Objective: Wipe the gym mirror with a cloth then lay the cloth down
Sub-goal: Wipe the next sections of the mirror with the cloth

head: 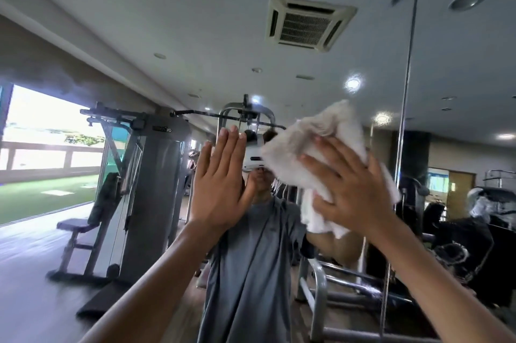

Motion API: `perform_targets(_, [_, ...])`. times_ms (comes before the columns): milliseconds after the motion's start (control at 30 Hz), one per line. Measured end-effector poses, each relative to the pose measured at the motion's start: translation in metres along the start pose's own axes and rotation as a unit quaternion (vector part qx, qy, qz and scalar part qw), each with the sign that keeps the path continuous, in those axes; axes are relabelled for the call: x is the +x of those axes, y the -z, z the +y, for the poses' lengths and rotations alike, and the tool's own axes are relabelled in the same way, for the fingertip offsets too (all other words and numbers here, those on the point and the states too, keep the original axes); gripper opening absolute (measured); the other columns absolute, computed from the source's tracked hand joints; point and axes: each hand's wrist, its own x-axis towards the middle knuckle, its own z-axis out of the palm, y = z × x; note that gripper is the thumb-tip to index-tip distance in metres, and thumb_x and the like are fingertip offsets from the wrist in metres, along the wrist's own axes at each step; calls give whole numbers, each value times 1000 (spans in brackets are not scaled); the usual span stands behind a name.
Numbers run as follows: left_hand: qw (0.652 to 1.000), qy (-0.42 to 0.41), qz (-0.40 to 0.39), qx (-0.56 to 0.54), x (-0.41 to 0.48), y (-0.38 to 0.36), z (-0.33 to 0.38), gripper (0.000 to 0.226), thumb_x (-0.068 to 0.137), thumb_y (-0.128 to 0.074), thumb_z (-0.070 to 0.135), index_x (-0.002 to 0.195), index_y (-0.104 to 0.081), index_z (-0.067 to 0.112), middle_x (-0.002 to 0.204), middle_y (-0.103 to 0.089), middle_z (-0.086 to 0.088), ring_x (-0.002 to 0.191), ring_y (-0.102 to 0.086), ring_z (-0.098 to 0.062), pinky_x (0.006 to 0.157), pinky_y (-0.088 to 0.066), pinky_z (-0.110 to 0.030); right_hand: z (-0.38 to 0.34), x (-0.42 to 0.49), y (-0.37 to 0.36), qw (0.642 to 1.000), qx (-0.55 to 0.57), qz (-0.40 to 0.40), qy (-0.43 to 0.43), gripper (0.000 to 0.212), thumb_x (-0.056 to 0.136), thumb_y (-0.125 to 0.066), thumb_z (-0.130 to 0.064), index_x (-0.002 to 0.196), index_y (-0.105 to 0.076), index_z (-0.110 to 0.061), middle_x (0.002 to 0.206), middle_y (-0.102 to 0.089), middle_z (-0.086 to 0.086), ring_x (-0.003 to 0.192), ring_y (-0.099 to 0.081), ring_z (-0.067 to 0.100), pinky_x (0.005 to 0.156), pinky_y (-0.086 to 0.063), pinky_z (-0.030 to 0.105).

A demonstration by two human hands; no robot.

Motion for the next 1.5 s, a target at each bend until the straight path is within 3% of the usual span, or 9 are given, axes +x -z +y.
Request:
perform_targets(267, [1000, -12, 16, 8, -1, -2, 1, 65, 101, -33, 38, 156, -30, 5, 165, -22, -13, 154, -16, -27, 124, -12, -50, 13, 79, 9, 926, 23, 60, -371, 66, 91, -36, -58, 149, -38, -26, 156, -34, 8, 141, -31, 29, 106, -30, 61])
perform_targets(500, [996, -79, 44, 17, -1, 6, -15, 65, 96, -42, 41, 149, -44, 2, 158, -36, -17, 148, -32, -28, 116, -27, -49, -20, 18, 3, 1000, -21, -10, 6, 70, 83, -46, -55, 148, -40, -30, 158, -35, 6, 142, -32, 26, 96, -32, 51])
perform_targets(667, [987, -158, -4, 23, 17, 29, -50, 62, 94, -43, 41, 144, -53, 6, 152, -48, -10, 139, -43, -22, 109, -31, -43, 5, 66, 8, 941, 18, 42, -336, 63, 88, -38, -50, 147, -39, -30, 156, -34, 5, 140, -30, 27, 102, -34, 58])
perform_targets(767, [990, -136, -10, 21, 25, 40, -70, 60, 93, -44, 41, 142, -55, 7, 148, -53, -9, 136, -43, -23, 110, -28, -41, -33, 132, 6, 903, 26, 68, -424, 66, 90, -32, -52, 150, -36, -27, 158, -31, 8, 142, -28, 28, 105, -27, 59])
perform_targets(1033, [982, -168, -50, 71, 11, 62, -168, 61, 97, -37, 46, 150, -46, 17, 159, -38, -8, 145, -36, -25, 114, -24, -48, -92, 104, 1, 1000, -11, -6, 26, 71, 78, -47, -51, 146, -44, -30, 158, -34, 4, 142, -31, 24, 98, -33, 56])
perform_targets(1133, [984, -163, -30, 69, 11, 70, -203, 60, 96, -38, 45, 151, -45, 21, 158, -39, -8, 144, -36, -28, 113, -23, -49, -62, 106, 9, 995, -8, -8, -99, 67, 79, -45, -48, 144, -42, -32, 153, -39, 5, 135, -36, 30, 93, -39, 57])
perform_targets(1300, [995, -70, -24, 65, 13, 75, -245, 64, 98, -32, 51, 157, -29, 26, 167, -17, -12, 154, -16, -28, 123, -5, -44, -93, 209, 10, 904, 28, 79, -419, 64, 88, -37, -48, 148, -38, -24, 156, -33, 8, 140, -29, 30, 106, -28, 60])
perform_targets(1400, [998, -31, -11, 53, 4, 72, -253, 68, 98, -33, 51, 159, -26, 22, 168, -10, -15, 155, -7, -28, 125, -1, -43, -149, 236, 5, 937, 0, 59, -343, 66, 91, -33, -51, 152, -33, -25, 160, -28, 5, 144, -26, 25, 106, -24, 53])
perform_targets(1500, [998, -34, -4, 50, 2, 67, -256, 73, 99, -30, 52, 160, -19, 14, 168, -10, -13, 156, -6, -26, 126, 0, -44, -172, 206, 4, 991, -24, 23, -128, 67, 90, -41, -52, 152, -34, -27, 162, -28, 5, 145, -27, 25, 103, -24, 48])
